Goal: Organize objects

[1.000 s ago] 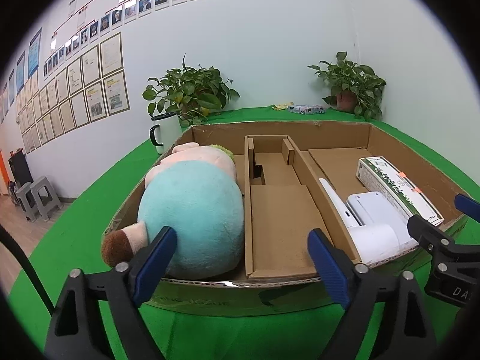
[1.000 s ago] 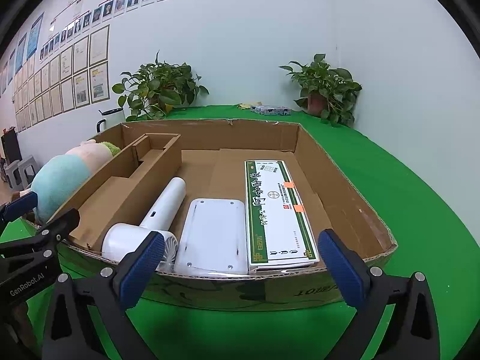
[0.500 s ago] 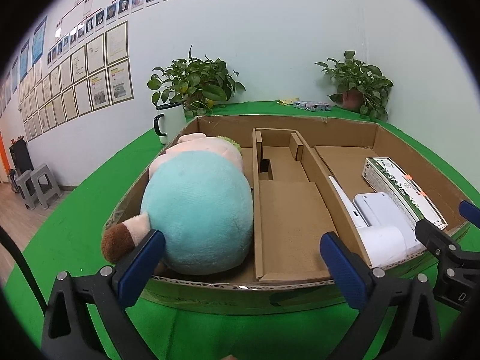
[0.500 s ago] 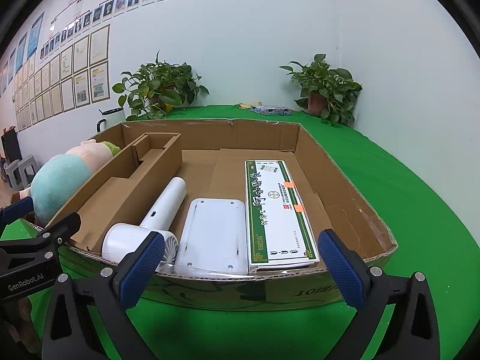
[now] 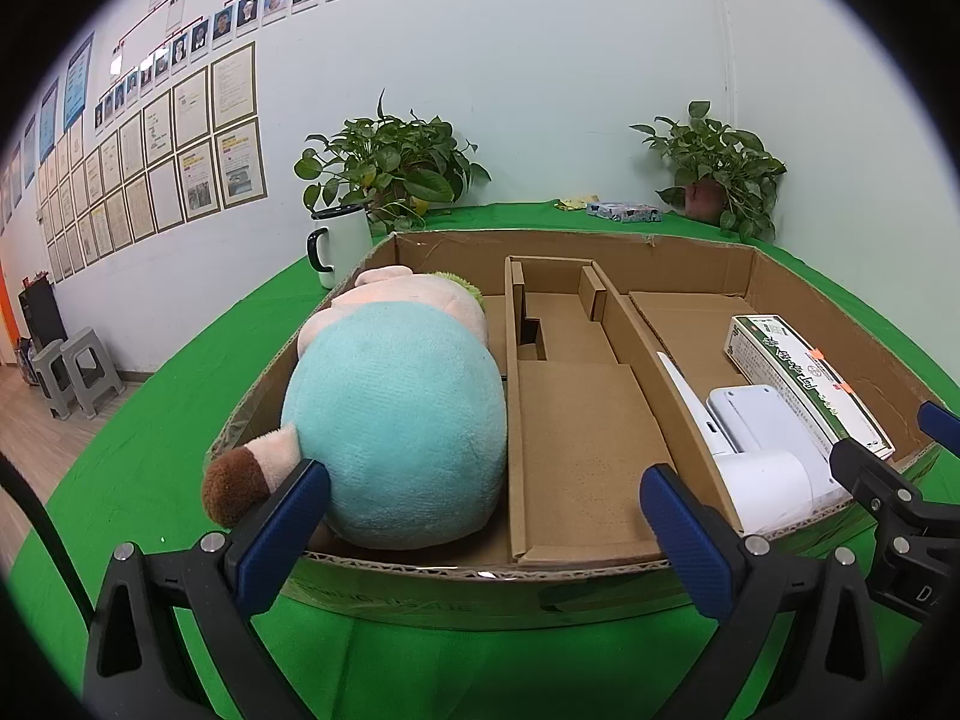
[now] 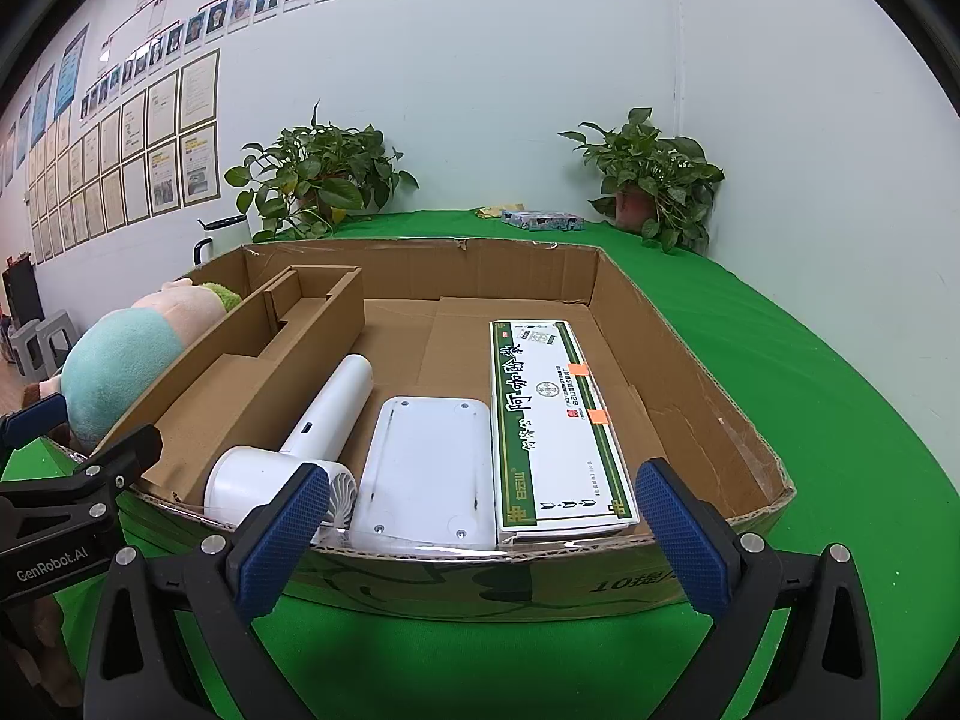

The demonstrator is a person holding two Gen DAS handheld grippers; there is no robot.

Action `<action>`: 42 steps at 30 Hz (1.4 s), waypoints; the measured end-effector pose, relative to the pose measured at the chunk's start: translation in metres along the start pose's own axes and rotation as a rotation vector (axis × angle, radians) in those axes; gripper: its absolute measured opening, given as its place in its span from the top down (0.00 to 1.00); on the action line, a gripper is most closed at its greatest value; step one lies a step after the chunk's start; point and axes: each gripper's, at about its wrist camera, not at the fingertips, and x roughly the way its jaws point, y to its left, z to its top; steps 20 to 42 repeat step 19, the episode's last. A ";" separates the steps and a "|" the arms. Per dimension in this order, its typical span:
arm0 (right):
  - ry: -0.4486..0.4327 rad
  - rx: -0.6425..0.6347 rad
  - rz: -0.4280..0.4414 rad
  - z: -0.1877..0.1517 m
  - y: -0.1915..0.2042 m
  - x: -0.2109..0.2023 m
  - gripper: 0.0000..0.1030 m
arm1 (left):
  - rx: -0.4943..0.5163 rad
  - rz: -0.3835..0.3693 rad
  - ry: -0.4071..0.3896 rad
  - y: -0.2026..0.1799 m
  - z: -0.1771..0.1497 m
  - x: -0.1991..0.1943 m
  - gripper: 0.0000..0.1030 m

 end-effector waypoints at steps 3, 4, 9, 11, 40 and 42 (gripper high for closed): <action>0.000 0.000 -0.001 0.000 0.000 0.000 0.00 | 0.000 -0.001 0.000 0.000 0.000 0.000 0.00; 0.000 0.000 0.000 0.000 0.000 0.000 0.00 | 0.000 0.000 0.000 0.000 0.000 0.000 0.00; 0.000 0.000 -0.001 0.000 0.000 0.000 0.00 | -0.001 -0.001 0.000 0.000 0.000 0.000 0.00; 0.000 0.000 -0.001 0.000 0.000 0.000 0.00 | 0.000 0.000 0.000 0.000 0.000 0.000 0.00; 0.000 0.000 -0.001 0.000 0.000 0.000 0.00 | 0.002 0.006 0.002 0.000 0.000 0.000 0.00; 0.000 0.000 -0.001 0.000 0.000 0.000 0.00 | 0.002 0.006 0.002 0.000 0.000 0.000 0.00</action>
